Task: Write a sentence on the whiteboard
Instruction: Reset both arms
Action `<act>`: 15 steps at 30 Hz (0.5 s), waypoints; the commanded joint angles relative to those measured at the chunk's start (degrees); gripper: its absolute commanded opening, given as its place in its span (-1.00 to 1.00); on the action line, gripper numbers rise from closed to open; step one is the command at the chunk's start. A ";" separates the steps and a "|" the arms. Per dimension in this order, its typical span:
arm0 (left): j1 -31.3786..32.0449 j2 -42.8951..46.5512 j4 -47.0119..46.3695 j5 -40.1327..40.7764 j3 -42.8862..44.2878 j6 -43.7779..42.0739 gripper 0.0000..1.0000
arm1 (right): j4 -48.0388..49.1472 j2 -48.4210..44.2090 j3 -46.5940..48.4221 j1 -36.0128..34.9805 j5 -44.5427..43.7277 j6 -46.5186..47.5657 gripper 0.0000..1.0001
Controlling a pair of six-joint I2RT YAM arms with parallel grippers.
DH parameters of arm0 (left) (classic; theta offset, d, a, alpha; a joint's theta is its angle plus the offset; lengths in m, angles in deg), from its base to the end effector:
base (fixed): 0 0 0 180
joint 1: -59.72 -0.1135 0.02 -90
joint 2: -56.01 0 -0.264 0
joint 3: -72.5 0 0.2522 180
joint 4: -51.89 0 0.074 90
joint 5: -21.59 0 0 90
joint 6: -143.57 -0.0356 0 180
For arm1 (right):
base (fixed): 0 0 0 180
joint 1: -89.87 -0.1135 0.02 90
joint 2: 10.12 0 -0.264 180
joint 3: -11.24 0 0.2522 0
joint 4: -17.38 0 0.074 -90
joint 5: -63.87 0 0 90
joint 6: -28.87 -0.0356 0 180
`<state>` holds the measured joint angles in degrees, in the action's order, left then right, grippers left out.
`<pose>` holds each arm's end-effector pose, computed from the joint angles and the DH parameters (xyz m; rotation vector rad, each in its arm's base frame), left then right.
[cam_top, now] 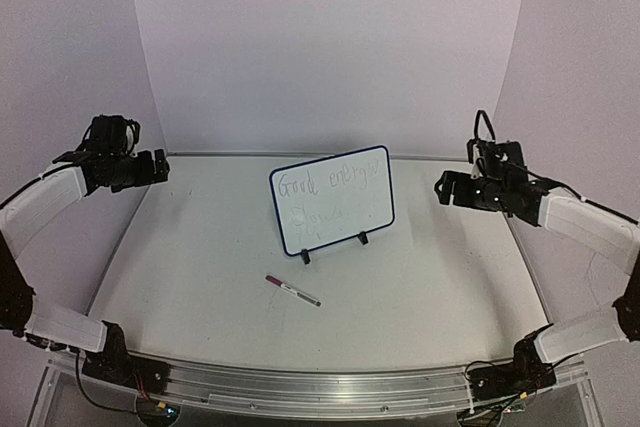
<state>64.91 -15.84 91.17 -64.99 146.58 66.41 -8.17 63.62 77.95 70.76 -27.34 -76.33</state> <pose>0.2762 -0.0230 0.3082 -0.1809 2.2108 -0.1077 0.2731 0.0938 0.2771 -0.0611 2.1563 0.3267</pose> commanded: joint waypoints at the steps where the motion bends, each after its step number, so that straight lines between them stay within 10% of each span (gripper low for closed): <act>1: -0.14 7.81 -4.32 6.67 -1.80 -3.80 0.99 | 3.07 -8.41 -3.23 0.73 -6.66 5.93 0.97; 15: -0.15 20.54 -11.90 8.37 -9.83 -9.24 0.99 | 21.28 -29.42 -23.94 0.95 -11.99 11.28 0.96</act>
<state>64.91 4.31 82.16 -57.78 137.51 58.93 8.02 35.88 55.85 71.48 -37.02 -65.80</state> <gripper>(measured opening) 0.995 0.983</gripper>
